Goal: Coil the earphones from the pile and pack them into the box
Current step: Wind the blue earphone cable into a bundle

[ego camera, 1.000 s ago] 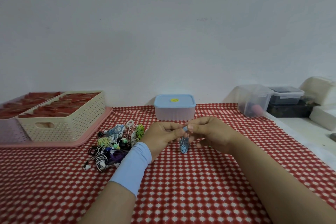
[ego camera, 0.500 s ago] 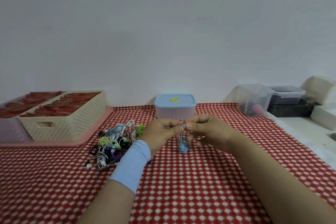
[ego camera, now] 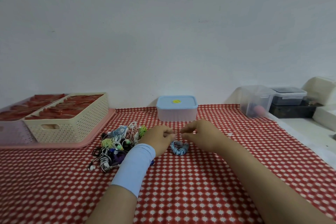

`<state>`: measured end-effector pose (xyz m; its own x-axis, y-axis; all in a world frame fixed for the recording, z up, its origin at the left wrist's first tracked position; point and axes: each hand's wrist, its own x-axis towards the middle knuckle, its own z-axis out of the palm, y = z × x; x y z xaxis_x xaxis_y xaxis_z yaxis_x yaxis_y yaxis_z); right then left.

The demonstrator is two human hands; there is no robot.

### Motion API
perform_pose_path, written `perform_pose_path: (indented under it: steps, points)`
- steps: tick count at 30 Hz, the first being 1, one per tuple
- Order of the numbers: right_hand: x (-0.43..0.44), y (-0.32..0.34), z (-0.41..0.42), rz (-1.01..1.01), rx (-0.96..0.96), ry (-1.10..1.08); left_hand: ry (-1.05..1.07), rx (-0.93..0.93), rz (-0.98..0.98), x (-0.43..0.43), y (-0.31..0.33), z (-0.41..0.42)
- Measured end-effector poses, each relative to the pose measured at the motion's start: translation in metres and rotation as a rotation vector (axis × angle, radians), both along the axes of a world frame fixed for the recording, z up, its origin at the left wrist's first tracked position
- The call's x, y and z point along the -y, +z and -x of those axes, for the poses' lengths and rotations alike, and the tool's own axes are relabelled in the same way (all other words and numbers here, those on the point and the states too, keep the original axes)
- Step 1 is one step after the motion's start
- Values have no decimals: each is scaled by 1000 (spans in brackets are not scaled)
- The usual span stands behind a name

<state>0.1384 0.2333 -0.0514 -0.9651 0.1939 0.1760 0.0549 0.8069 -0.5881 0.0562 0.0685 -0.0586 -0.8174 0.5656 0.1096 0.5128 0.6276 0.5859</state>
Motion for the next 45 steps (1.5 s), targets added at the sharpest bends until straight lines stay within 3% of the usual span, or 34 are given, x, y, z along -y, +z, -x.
perform_pose_path:
  steps: [5,10,16,20,23,26,30,38,42,45]
  points:
    - [5,2,-1,-61,202,131,-30,60,96,1,4,-1]
    - [0,4,2,24,122,72,-64,85,-46,-9,7,3]
    - [-23,25,17,-33,36,-91,-101,37,44,-18,30,29]
    - [-39,46,37,-232,-53,-180,-32,-119,22,-27,51,57]
    - [-46,50,57,-420,19,-198,3,-223,156,-36,55,80]
    - [-49,44,70,-481,142,-194,72,-180,271,-42,50,97]
    - [-51,37,85,-381,222,-172,31,-98,175,-49,43,110]
    - [-59,28,94,-338,96,-221,49,-118,-2,-42,31,111]
    - [-63,21,98,-451,52,-200,66,-113,-60,-43,29,104]
    - [-66,22,97,-650,28,-118,63,-94,-121,-41,28,102]
